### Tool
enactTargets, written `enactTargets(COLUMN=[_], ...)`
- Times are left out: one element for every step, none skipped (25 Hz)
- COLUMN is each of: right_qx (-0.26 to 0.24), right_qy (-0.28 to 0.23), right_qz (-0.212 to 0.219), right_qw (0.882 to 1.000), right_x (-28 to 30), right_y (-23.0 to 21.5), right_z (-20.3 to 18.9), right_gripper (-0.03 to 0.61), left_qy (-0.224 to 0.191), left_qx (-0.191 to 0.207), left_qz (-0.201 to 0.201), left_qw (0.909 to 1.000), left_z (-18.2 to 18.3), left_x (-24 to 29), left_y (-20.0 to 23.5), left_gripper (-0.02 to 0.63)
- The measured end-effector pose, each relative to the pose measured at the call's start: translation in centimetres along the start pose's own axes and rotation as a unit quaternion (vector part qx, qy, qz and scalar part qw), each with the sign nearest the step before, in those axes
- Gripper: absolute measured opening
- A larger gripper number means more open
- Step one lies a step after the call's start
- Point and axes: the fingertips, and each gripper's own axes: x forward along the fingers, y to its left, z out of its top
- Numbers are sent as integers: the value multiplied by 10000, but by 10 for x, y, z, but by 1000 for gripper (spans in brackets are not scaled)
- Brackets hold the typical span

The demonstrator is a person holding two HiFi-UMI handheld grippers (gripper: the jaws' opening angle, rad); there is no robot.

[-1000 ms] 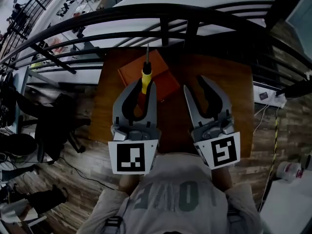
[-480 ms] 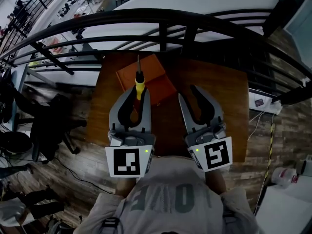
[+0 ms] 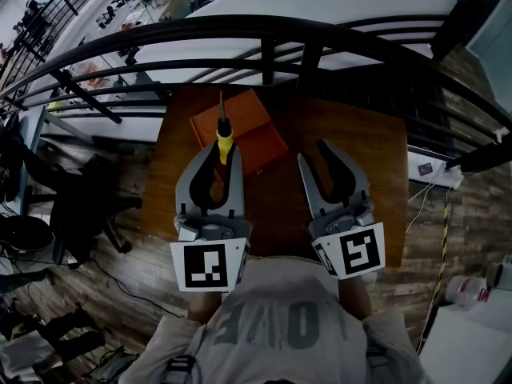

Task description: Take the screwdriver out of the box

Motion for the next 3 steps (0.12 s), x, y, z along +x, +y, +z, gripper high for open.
enactTargets(right_qx=[5,8,10], right_qy=[11,18,24], right_qz=[4,7,11], right_qw=[10000,10000,10000], right_x=[0,-1,-1], right_y=[-1,-2,-3], right_z=[-1,-2,-2], right_gripper=[117,117,117], left_qy=[-16,-30,-42], left_qx=[3,9,17], left_qz=[6,9,11], left_qw=[10000,10000,10000], left_z=[1,1,2], left_x=[1,1,1], left_y=[-1,-2,-3], left_gripper=[81,81,81])
